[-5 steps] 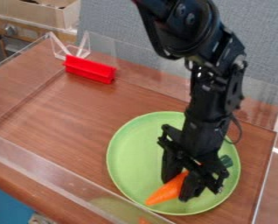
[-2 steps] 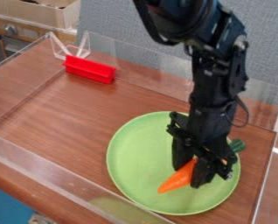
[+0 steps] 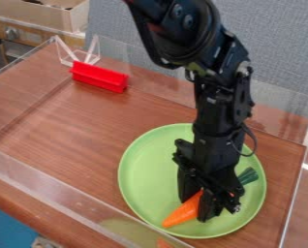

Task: Put the carrot on the left side

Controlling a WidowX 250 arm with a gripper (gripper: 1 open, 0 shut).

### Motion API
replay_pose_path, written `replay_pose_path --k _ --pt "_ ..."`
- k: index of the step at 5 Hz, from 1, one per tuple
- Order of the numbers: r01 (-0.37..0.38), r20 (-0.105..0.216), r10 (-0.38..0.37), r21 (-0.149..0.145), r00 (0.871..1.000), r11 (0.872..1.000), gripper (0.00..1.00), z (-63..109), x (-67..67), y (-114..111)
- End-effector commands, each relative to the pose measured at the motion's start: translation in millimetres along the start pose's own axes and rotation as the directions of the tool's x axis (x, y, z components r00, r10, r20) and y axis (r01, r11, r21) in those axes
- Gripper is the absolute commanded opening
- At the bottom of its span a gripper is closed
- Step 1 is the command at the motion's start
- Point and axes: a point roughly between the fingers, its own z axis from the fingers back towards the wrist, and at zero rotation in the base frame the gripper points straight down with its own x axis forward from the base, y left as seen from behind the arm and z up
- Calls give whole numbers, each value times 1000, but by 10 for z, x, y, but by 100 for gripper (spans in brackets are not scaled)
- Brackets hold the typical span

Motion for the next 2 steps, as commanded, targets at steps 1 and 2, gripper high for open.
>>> replay_pose_path --k 1,2 --pt "-8 35 8 19 999 1000 0 98 -16 -3" --pt "-36 43 34 34 998 999 0 222 3 -101"
